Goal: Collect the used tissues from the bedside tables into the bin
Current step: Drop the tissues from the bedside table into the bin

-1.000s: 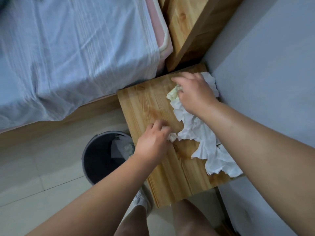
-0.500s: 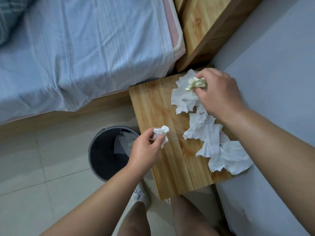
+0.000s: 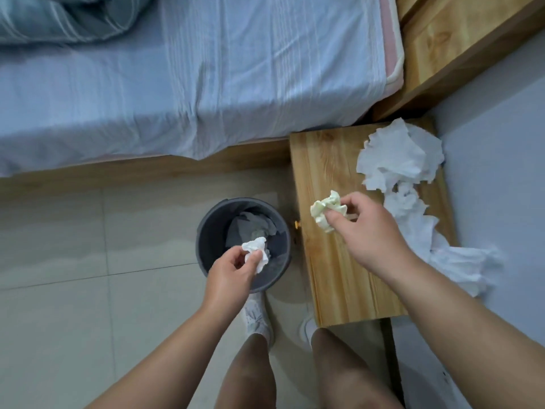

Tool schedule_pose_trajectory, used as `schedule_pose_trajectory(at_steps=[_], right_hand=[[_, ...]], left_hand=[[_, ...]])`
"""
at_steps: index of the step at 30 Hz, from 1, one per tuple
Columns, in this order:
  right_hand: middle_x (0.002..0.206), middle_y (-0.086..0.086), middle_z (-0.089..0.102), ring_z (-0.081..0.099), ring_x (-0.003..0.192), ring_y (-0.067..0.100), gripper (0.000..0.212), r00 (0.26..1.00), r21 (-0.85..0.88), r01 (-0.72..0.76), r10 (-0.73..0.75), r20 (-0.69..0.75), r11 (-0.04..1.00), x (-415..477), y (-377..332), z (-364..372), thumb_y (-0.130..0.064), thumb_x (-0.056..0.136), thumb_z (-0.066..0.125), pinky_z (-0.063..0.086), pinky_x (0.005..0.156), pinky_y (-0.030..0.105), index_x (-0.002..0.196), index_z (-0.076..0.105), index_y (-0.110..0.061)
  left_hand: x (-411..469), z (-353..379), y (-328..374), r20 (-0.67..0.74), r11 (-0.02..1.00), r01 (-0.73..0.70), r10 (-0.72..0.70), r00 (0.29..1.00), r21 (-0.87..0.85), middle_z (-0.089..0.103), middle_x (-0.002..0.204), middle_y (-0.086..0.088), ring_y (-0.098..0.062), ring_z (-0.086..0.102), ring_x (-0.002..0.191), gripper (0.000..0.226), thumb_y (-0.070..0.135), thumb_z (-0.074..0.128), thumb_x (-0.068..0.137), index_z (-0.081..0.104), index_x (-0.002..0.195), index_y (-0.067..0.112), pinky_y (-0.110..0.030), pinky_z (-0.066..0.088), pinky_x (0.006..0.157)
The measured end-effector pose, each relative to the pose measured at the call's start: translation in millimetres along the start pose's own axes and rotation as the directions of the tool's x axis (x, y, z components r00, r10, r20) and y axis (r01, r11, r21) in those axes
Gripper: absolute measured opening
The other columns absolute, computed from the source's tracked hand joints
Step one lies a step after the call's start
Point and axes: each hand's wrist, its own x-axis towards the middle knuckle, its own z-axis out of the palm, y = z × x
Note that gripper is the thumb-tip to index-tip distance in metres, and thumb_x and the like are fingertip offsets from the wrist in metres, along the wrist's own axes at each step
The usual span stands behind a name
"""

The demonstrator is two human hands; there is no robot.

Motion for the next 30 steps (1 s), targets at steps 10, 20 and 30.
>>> schedule_pose_trajectory(at_steps=[10, 20, 30], right_hand=[[0.090, -0.007, 0.070, 0.077, 0.073, 0.022, 0.027, 0.936, 0.096, -0.282, 0.251, 0.248, 0.955, -0.2, 12.2, 159.4, -0.053, 0.093, 0.056, 0.065, 0.072, 0.056, 0.103, 0.056, -0.028], [0.113, -0.007, 0.063, 0.073, 0.098, 0.024, 0.046, 0.903, 0.175, -0.372, 0.312, 0.295, 0.911, -4.0, 28.2, 149.7, -0.035, 0.100, 0.060, 0.062, 0.089, 0.050, 0.143, 0.053, -0.020], [0.096, -0.014, 0.073, 0.074, 0.079, 0.006, 0.014, 0.963, 0.280, -0.265, 0.243, 0.112, 0.923, -24.1, 59.0, 5.2, -0.040, 0.096, 0.060, 0.065, 0.075, 0.039, 0.109, 0.063, -0.045]], left_hand=[[53.0, -50.8, -67.8, -0.065, 0.969, 0.229, -0.224, 0.972, 0.089, 0.077, 0.096, -0.009, -0.027, 0.071, 0.074, 0.026, 0.043, 0.062, 0.098, 0.070, 0.102, 0.018, -0.039, 0.058, 0.062], [47.6, -34.1, -62.5, 0.018, 0.962, 0.261, -0.263, 0.965, 0.082, 0.070, 0.108, 0.006, -0.017, 0.076, 0.086, 0.028, 0.050, 0.051, 0.106, 0.061, 0.118, 0.027, -0.035, 0.061, 0.061], [31.4, 63.9, 58.8, 0.201, 0.952, -0.165, 0.115, 0.973, 0.257, 0.076, 0.087, 0.013, -0.006, 0.071, 0.080, 0.018, 0.050, 0.057, 0.103, 0.070, 0.098, 0.040, -0.040, 0.062, 0.074]])
